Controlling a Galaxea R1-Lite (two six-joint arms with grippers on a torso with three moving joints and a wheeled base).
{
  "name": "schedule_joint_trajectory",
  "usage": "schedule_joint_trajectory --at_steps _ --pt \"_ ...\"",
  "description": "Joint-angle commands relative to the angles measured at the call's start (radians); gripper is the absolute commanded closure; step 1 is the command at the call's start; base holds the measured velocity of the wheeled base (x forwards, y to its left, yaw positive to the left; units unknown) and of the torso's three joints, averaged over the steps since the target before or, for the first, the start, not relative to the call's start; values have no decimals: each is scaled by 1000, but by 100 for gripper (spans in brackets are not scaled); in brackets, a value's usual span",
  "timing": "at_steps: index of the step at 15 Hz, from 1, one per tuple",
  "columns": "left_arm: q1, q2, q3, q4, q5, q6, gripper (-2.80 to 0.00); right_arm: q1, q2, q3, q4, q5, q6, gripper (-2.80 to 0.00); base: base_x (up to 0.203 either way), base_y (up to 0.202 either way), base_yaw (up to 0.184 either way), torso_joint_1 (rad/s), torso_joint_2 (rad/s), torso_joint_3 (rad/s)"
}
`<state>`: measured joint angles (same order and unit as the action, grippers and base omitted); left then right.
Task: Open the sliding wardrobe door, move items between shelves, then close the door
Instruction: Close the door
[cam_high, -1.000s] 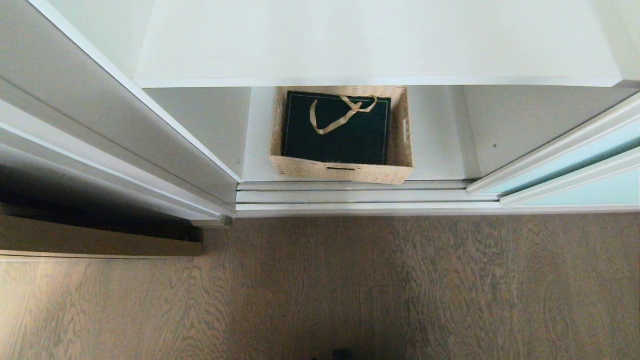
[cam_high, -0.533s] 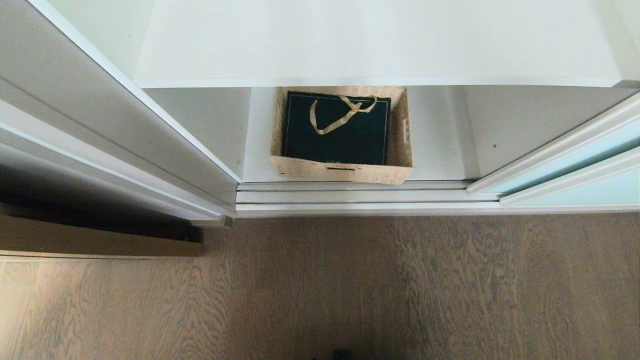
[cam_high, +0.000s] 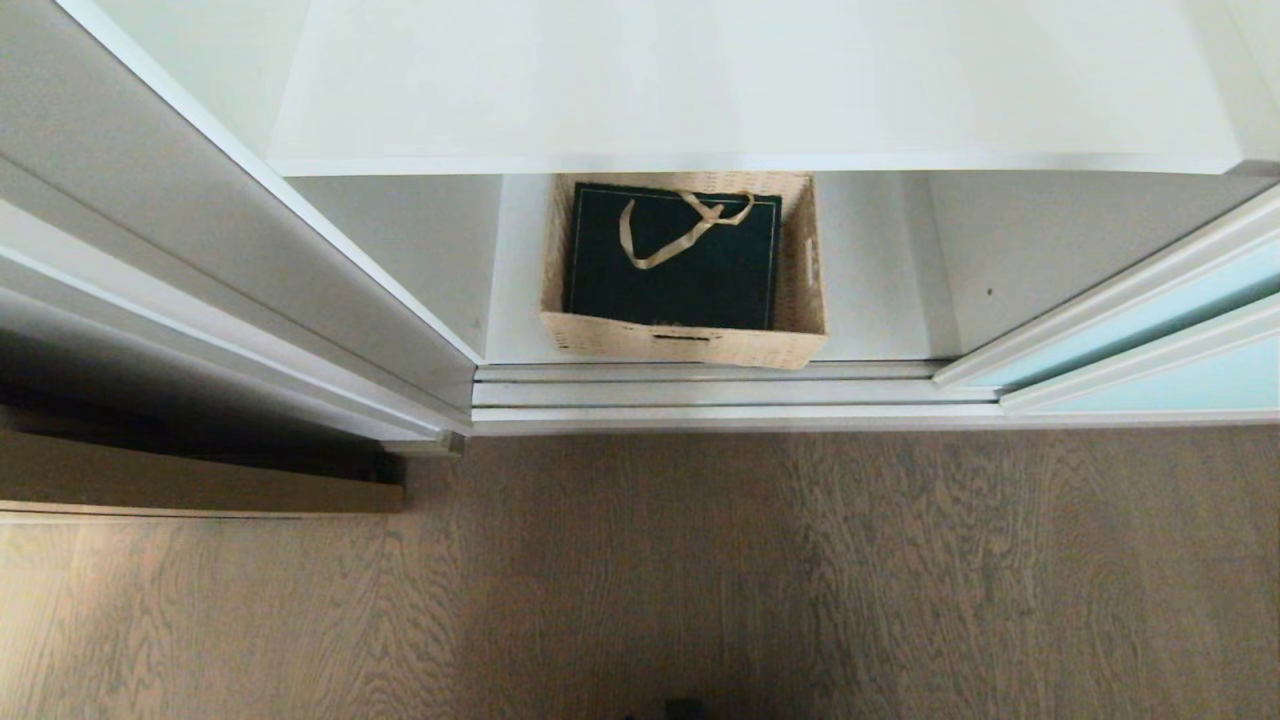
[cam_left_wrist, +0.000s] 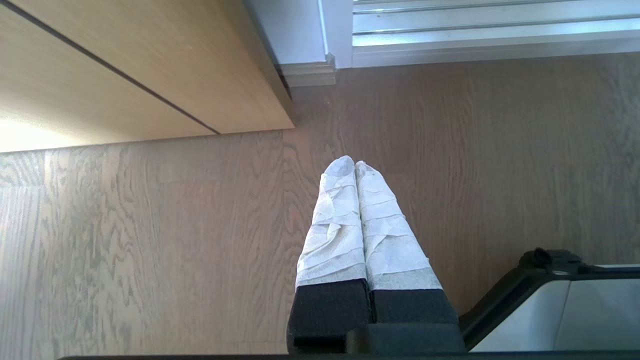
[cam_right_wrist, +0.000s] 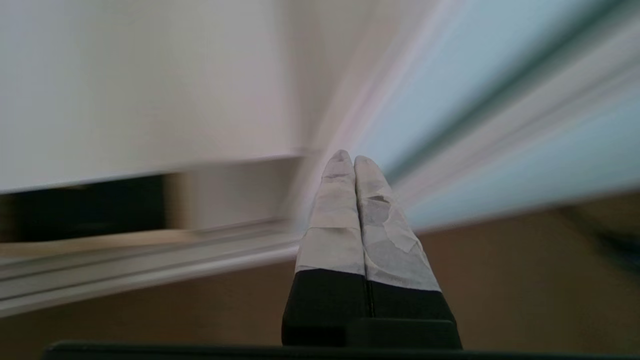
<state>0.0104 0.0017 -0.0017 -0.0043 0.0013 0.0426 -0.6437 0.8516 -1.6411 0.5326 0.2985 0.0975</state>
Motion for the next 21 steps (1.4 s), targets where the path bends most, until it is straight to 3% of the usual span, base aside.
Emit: schedule_joint_trajectory --at_steps 1,3,6,13,16,18,21 --pt "0 1 0 0 0 0 0 94 15 -21 7 -401 -137 0 0 0 0 0 0 0" --pt "0 1 0 0 0 0 0 149 38 -83 -1 -623 -275 0 0 0 0 0 0 0" --pt "0 1 0 0 0 0 0 142 99 -190 8 -883 -292 0 0 0 0 0 0 0" --pt "0 1 0 0 0 0 0 -24 198 -287 -4 -1100 -244 0 0 0 0 0 0 0" --pt "0 1 0 0 0 0 0 -197 214 -284 -30 -1101 -236 0 0 0 0 0 0 0" --pt "0 1 0 0 0 0 0 -294 251 -276 -35 -1050 -207 0 0 0 0 0 0 0" --pt "0 1 0 0 0 0 0 -430 321 -272 -34 -750 -134 0 0 0 0 0 0 0"
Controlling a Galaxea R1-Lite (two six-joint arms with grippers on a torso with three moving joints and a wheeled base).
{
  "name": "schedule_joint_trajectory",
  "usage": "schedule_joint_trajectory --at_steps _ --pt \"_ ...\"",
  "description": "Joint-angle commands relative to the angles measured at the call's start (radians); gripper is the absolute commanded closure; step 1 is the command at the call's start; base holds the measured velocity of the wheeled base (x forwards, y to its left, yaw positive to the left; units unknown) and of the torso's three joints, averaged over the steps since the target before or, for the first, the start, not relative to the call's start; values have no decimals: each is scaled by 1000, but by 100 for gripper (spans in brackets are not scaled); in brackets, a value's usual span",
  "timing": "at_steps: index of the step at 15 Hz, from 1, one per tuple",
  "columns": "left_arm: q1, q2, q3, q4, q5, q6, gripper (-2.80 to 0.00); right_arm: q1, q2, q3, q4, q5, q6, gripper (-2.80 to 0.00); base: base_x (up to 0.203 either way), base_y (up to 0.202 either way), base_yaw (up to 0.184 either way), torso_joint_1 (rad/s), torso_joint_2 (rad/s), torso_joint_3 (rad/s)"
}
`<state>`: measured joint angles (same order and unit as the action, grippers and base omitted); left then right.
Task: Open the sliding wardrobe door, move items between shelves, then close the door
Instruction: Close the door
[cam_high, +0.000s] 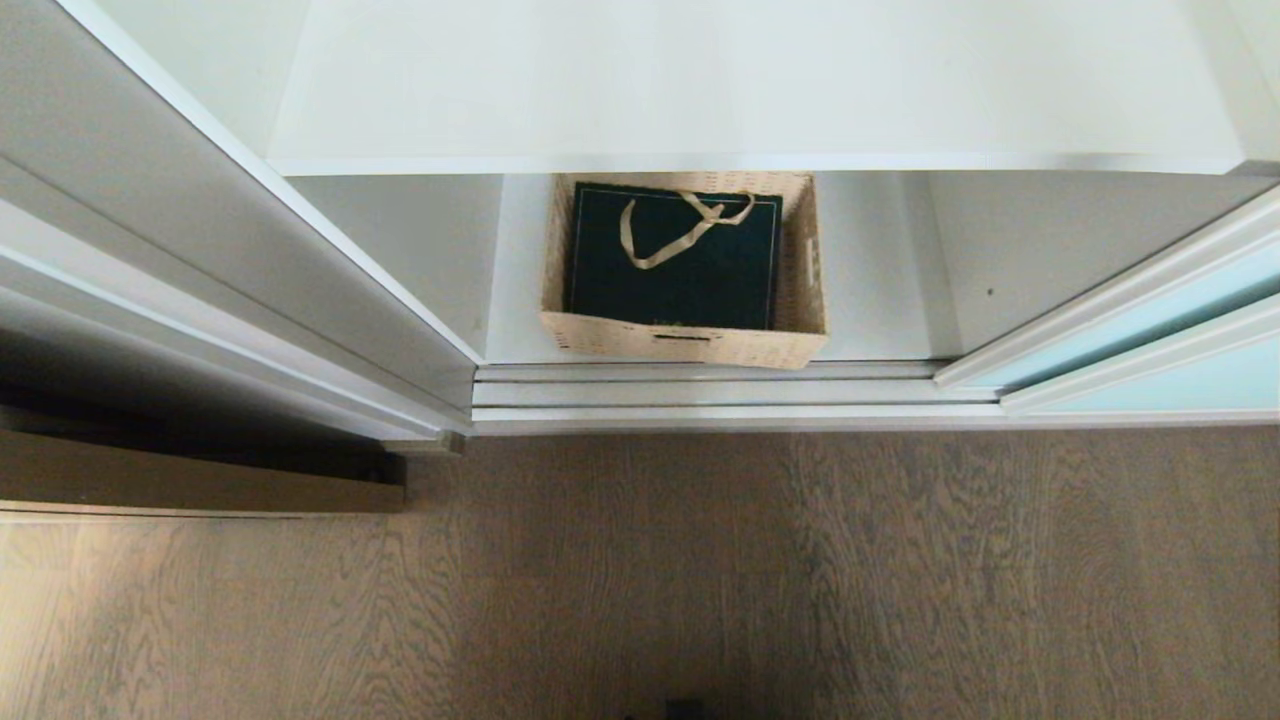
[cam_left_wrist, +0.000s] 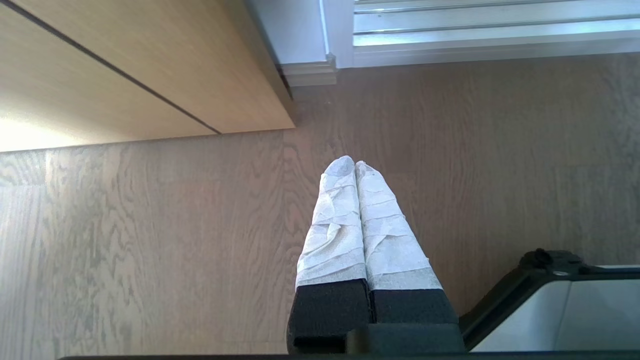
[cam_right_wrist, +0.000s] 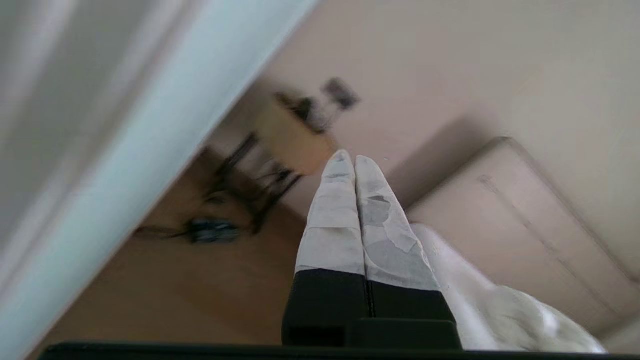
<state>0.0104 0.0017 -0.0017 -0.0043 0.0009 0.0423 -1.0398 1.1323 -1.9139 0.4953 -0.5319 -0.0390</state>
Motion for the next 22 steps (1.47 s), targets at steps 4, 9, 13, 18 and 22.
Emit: schedule_joint_trajectory --at_steps 4,9,13,18,22 --pt "0 1 0 0 1 1 0 -122 139 -10 3 380 89 0 0 0 0 0 0 0" --pt "0 1 0 0 1 1 0 -210 190 -13 -35 714 153 0 0 0 0 0 0 0" --pt "0 1 0 0 1 1 0 -265 154 -8 -35 857 217 0 0 0 0 0 0 0" --pt "0 1 0 0 1 1 0 -205 76 -8 -40 888 242 0 0 0 0 0 0 0" --pt "0 1 0 0 1 1 0 -152 52 -7 -32 888 241 0 0 0 0 0 0 0"
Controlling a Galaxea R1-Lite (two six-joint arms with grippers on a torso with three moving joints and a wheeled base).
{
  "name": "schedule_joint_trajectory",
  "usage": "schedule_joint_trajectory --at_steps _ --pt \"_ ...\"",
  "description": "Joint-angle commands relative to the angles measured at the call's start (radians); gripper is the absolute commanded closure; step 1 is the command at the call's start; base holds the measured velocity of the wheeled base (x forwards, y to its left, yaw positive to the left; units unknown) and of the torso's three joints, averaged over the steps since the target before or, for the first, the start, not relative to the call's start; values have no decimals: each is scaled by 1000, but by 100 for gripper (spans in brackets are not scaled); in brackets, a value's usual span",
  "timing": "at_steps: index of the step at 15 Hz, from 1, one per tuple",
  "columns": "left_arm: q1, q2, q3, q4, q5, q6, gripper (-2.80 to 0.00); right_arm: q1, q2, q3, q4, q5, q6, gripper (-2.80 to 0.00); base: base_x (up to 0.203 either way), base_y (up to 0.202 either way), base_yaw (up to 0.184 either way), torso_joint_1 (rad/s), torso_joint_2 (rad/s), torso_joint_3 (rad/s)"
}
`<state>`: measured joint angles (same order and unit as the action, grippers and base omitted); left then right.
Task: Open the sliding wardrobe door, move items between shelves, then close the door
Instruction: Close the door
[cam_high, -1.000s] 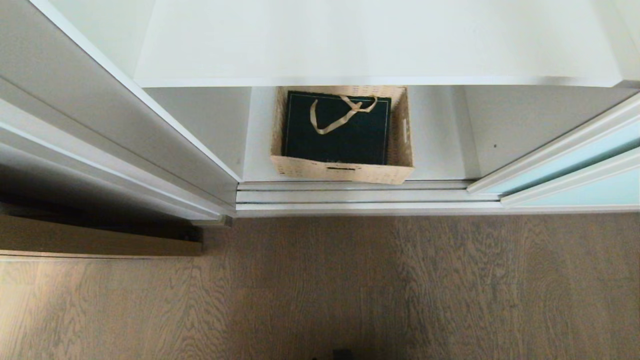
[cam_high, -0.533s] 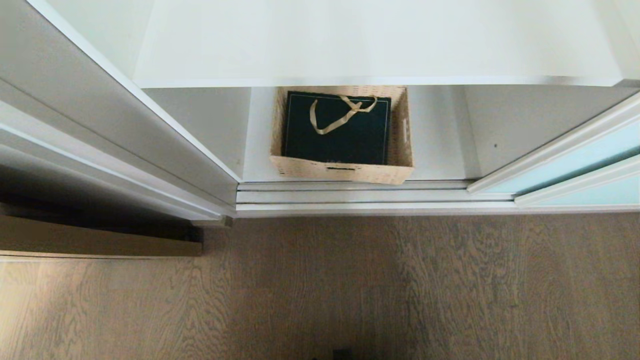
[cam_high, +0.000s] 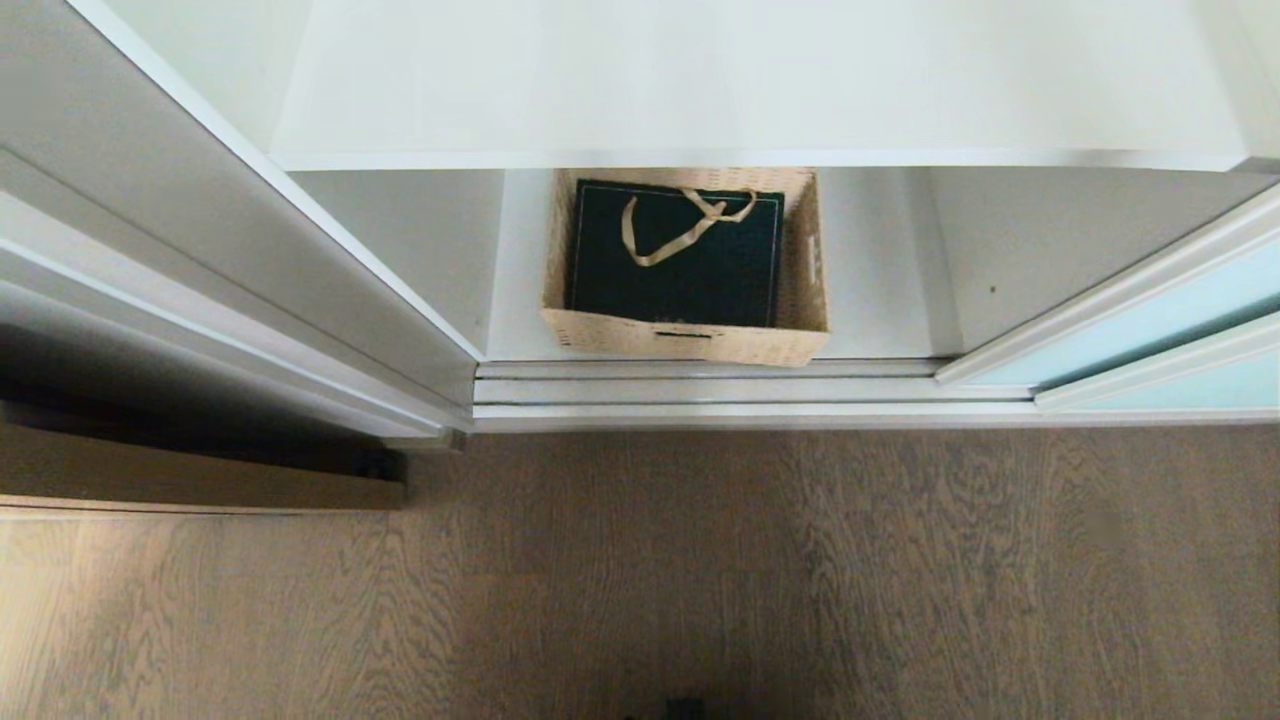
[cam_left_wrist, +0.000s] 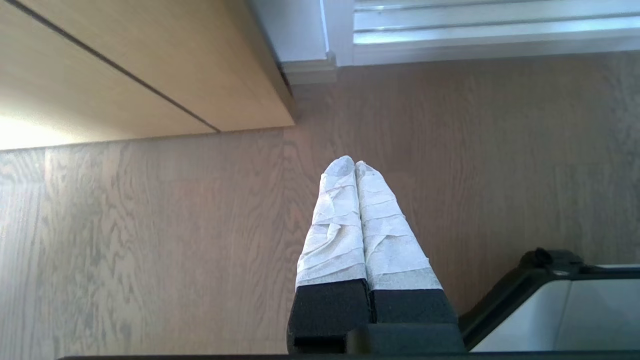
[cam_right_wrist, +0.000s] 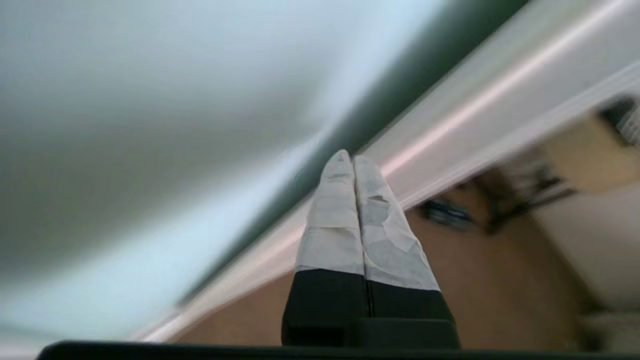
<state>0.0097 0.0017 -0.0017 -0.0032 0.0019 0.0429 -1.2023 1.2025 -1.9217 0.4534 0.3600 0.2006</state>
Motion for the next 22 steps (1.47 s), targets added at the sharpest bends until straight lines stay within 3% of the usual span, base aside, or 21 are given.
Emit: schedule_joint_trajectory --at_steps 1,3,6,8,12,15,22 --pt "1 1 0 -1 0 0 0 19 -32 4 10 -5 2 0 0 0 0 0 0 0" --pt "1 1 0 -1 0 0 0 16 -63 10 9 -21 -2 0 0 0 0 0 0 0" --pt "1 1 0 -1 0 0 0 8 -140 47 4 -143 -8 0 0 0 0 0 0 0" --pt "1 1 0 -1 0 0 0 11 -196 57 3 -176 -8 0 0 0 0 0 0 0" --pt "1 1 0 -1 0 0 0 9 -258 69 -29 -416 -91 0 0 0 0 0 0 0" --pt "1 1 0 -1 0 0 0 -1 -236 74 -32 -423 -132 0 0 0 0 0 0 0" --pt "1 1 0 -1 0 0 0 -277 -162 79 -30 -543 -151 0 0 0 0 0 0 0"
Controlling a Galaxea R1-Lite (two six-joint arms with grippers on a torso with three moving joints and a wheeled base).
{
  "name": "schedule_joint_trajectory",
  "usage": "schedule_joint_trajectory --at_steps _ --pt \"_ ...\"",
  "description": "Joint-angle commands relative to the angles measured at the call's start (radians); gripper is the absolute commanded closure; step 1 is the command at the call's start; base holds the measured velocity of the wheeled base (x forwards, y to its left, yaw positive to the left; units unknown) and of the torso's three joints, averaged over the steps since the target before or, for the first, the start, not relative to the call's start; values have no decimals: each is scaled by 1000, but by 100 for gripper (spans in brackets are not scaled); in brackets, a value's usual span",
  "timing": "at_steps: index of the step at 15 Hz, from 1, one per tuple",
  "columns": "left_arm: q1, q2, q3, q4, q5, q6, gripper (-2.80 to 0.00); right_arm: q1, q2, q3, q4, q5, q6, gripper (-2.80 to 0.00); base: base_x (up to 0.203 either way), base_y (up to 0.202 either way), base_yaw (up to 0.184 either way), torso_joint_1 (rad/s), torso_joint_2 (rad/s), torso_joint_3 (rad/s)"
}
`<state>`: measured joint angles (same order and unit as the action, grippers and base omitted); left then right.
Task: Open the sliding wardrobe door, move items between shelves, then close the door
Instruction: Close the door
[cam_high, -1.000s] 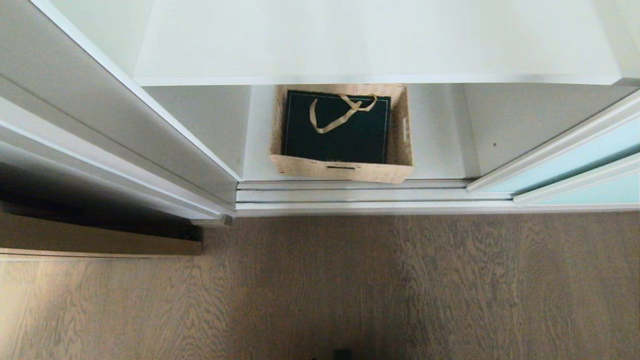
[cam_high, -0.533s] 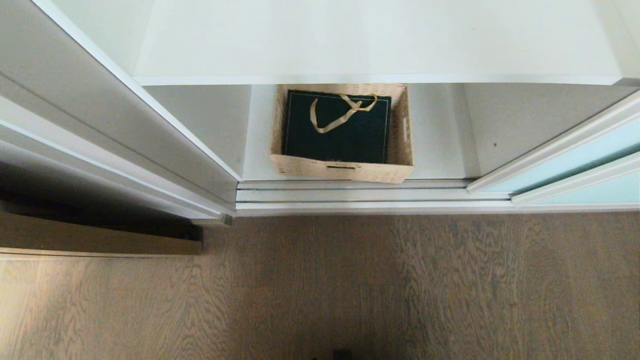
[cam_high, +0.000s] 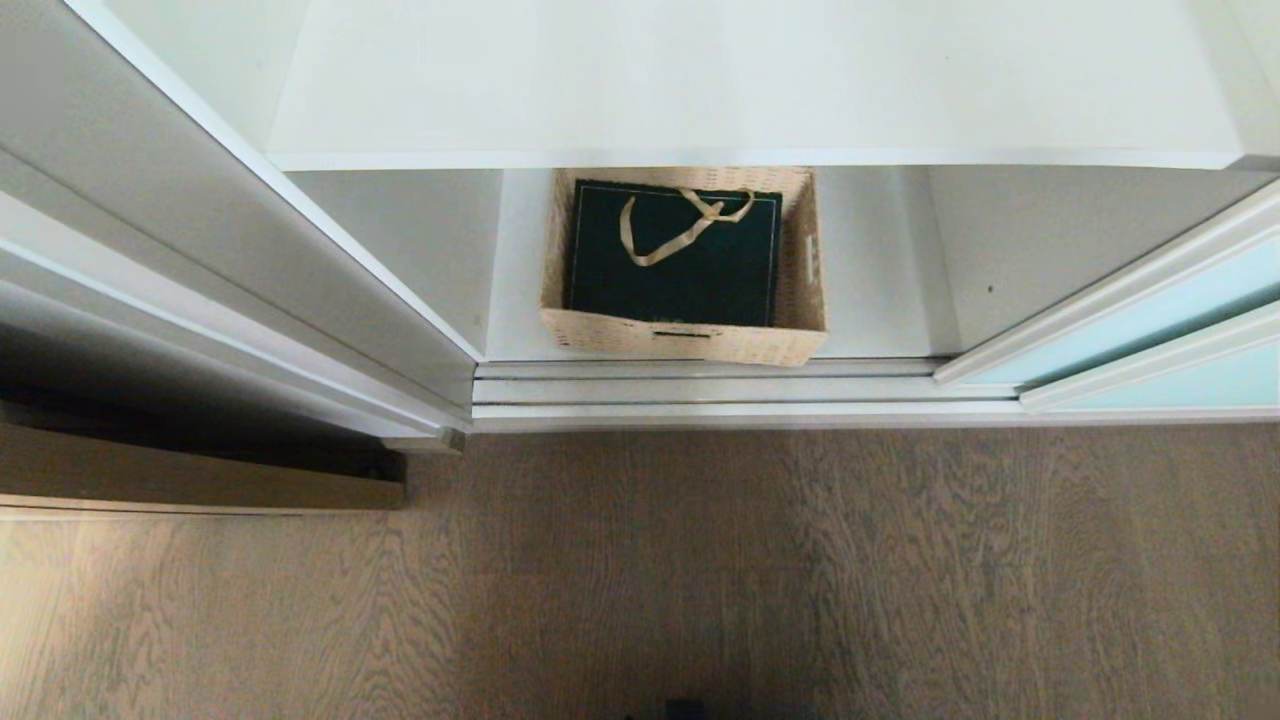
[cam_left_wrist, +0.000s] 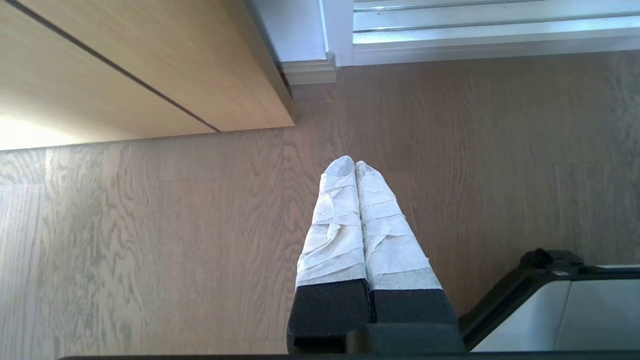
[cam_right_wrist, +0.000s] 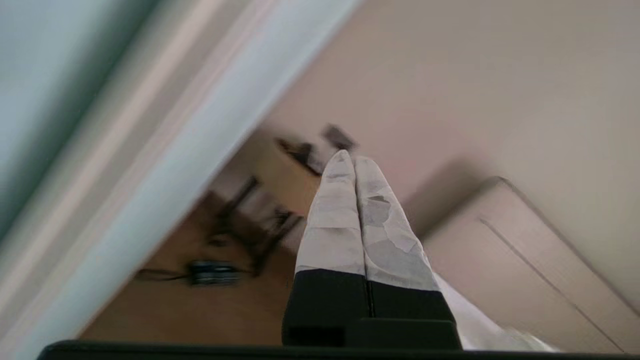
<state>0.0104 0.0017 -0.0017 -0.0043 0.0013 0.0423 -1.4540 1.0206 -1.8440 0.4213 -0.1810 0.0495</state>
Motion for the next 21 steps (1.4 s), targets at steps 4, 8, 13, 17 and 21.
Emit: schedule_joint_trajectory --at_steps 4,8,13,17,21 --pt "0 1 0 0 0 1 0 -73 81 15 3 -10 13 0 0 0 0 0 0 0" --pt "0 1 0 0 0 1 0 -74 150 0 32 278 17 0 0 0 0 0 0 0" --pt "0 1 0 0 0 1 0 -71 162 0 64 547 92 0 0 0 0 0 0 0" --pt "0 1 0 0 0 1 0 -69 173 -4 58 679 156 0 0 0 0 0 0 0" --pt "0 1 0 0 0 1 0 -68 192 -10 56 774 209 0 0 0 0 0 0 0"
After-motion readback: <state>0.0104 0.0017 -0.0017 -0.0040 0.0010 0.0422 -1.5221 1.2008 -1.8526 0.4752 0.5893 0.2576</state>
